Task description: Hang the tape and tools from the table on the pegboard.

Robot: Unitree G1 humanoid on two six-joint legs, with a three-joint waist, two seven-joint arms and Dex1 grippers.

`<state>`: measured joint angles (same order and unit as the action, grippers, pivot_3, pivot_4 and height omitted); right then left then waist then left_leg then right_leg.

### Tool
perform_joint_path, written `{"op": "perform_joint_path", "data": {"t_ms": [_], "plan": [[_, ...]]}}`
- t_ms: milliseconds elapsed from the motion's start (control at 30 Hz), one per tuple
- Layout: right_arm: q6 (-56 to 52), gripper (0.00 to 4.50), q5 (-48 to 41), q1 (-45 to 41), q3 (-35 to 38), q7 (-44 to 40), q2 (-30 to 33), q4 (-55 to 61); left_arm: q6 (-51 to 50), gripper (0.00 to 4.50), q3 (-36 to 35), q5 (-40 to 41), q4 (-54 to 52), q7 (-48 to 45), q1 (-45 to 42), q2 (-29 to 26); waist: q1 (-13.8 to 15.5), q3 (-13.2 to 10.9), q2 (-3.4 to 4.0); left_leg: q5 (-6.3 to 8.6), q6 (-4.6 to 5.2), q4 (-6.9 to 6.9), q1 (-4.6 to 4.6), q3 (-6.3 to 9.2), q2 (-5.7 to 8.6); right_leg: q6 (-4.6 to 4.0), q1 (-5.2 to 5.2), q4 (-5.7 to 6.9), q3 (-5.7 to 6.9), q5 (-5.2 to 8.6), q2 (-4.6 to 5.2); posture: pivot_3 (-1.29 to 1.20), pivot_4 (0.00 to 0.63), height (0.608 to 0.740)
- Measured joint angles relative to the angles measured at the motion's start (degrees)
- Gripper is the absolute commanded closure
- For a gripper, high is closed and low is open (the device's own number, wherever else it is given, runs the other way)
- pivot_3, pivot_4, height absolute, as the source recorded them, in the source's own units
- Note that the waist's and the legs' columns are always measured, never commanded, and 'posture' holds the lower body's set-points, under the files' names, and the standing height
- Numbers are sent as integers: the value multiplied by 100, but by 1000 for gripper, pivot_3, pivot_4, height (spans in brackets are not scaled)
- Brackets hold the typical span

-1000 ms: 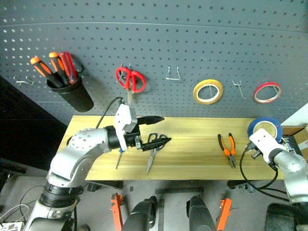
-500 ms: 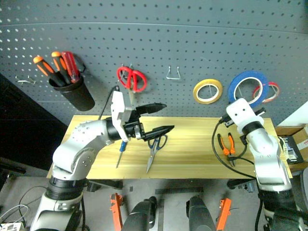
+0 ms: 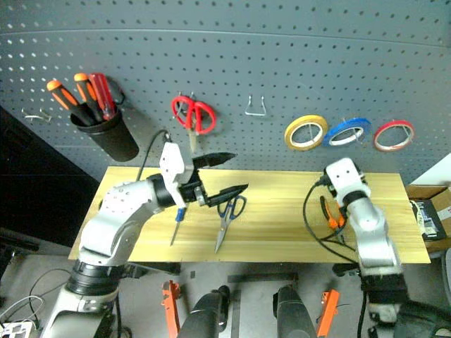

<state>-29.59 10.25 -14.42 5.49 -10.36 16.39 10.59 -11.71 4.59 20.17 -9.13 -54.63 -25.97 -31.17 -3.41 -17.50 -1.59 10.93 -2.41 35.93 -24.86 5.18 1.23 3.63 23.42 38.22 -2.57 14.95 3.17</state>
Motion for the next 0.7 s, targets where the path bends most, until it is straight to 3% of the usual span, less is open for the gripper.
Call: {"op": "perform_joint_path", "data": {"t_ms": [33, 133, 233, 500, 700], "plan": [[-573, 83, -96, 85, 28, 27, -199, 227, 117, 408, 3, -55, 144, -136, 44, -116, -15, 1, 2, 0, 0, 1, 0, -2, 1, -3, 1, 0, -2, -2, 0, -83, 243, 740], [-1805, 83, -577, 114, 225, -28, -661, 785, 338, 408, 85, -216, 631, -638, 81, -454, -38, 2, 4, -10, -1, 4, 2, -6, 2, -6, 1, -2, -1, -4, -1, -89, 241, 740], [-2417, 83, -702, -87, 254, -26, -604, 740, 345, 408, 85, -213, 905, -1002, 50, -560, -41, 4, 3, -26, 7, 5, 3, -8, 1, -7, -1, -9, 3, -23, -1, -86, 240, 740], [-2276, 83, -686, -677, 245, 102, -44, -1083, 423, 408, 93, -217, 1028, -1362, -68, -574, -13, 13, 0, -36, 10, 0, 3, -18, 4, -10, 1, -9, 5, -35, -1, -65, 225, 740], [-1864, 83, -754, -1016, 226, 53, -3, -2158, 404, 408, 104, -216, 907, -1343, 22, -558, -82, 16, 0, -36, 10, -3, 3, -21, 5, -15, 5, -3, 4, -39, -4, -56, 216, 740]]}}
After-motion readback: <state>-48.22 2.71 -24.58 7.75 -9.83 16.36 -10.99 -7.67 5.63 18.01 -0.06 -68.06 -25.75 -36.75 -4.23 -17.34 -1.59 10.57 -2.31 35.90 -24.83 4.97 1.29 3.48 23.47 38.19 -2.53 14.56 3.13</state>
